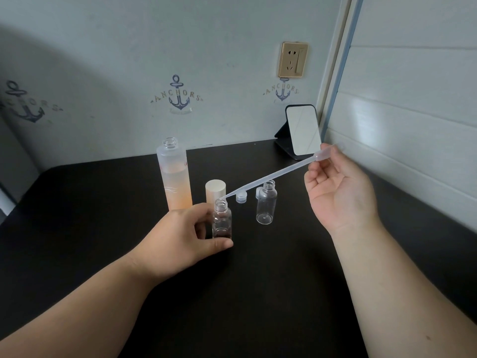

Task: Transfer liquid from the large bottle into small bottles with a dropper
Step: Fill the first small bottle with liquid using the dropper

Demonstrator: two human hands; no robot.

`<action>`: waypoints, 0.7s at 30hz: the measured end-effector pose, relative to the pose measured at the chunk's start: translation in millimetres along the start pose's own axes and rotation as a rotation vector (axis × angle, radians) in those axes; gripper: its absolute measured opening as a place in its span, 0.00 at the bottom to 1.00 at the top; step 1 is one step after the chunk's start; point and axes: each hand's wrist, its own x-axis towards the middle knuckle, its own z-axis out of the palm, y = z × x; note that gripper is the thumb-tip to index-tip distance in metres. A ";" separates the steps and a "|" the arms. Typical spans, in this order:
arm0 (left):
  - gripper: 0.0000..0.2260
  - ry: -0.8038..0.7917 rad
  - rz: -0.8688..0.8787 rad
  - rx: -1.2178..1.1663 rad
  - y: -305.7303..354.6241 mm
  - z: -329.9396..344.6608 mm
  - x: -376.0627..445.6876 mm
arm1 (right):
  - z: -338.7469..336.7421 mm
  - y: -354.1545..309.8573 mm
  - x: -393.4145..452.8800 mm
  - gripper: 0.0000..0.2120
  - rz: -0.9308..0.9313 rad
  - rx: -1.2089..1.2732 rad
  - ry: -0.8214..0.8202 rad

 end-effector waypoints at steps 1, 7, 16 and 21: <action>0.14 0.013 0.012 -0.017 -0.7 0.1 -0.4 | 0.2 0.2 0.0 0.05 0.009 0.014 0.008; 0.09 0.486 0.035 -0.181 -3.6 -6.6 -8.8 | -2.5 1.1 2.1 0.06 0.032 0.075 0.013; 0.36 0.577 -0.358 -0.147 -16.1 -8.1 12.2 | -3.2 3.9 4.9 0.10 -0.005 -0.032 -0.039; 0.26 0.525 -0.383 -0.048 -21.1 -4.8 15.2 | -3.0 2.8 5.0 0.08 0.006 -0.004 -0.032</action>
